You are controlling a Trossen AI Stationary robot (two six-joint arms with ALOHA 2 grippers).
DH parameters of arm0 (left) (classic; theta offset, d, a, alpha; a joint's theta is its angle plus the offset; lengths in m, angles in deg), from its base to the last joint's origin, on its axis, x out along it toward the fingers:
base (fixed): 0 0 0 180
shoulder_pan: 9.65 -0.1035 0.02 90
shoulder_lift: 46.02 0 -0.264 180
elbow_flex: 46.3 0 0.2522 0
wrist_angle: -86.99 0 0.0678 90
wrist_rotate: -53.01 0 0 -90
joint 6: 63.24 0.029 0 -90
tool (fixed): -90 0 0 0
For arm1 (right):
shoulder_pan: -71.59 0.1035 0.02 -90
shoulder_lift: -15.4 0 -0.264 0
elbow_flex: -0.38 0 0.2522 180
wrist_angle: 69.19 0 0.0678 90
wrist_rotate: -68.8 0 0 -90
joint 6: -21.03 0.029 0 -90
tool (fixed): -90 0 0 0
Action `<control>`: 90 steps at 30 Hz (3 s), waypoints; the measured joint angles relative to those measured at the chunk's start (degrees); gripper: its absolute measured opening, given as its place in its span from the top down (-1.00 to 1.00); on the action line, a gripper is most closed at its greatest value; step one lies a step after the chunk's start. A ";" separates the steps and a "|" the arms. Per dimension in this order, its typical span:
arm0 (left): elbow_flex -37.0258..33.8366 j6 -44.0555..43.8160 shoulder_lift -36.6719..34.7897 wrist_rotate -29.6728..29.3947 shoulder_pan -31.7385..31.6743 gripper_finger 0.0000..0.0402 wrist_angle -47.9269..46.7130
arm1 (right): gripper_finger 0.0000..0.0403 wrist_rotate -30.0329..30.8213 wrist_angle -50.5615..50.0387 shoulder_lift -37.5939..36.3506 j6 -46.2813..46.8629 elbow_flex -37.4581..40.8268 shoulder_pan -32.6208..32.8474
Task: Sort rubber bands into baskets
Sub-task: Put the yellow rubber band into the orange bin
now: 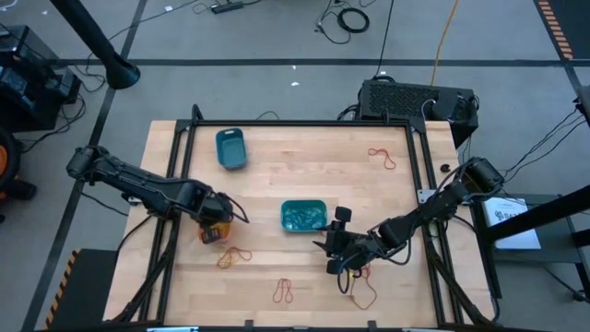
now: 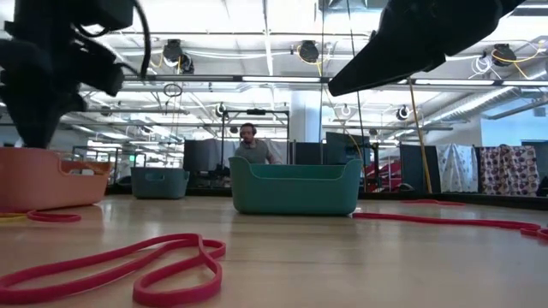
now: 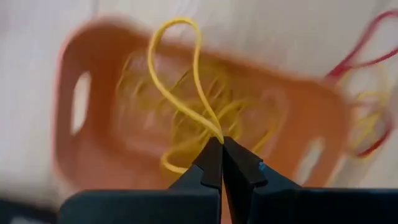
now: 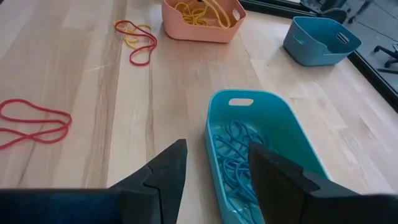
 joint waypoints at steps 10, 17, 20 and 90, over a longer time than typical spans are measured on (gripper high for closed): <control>0.00 -1.79 0.00 -0.20 0.00 0.97 -2.84 | 0.18 0.00 -0.02 0.00 -0.31 0.00 0.00; -0.17 0.13 0.00 -1.52 0.00 0.97 -1.79 | 0.18 0.00 -0.02 0.00 -0.05 0.00 0.00; -1.19 0.10 0.00 -0.19 0.00 0.97 -2.13 | 0.18 0.00 -0.02 0.00 -0.02 0.00 0.00; 2.19 4.46 20.43 2.56 21.40 0.33 40.95 | 0.18 -2.99 -0.02 0.02 -0.07 -0.02 0.07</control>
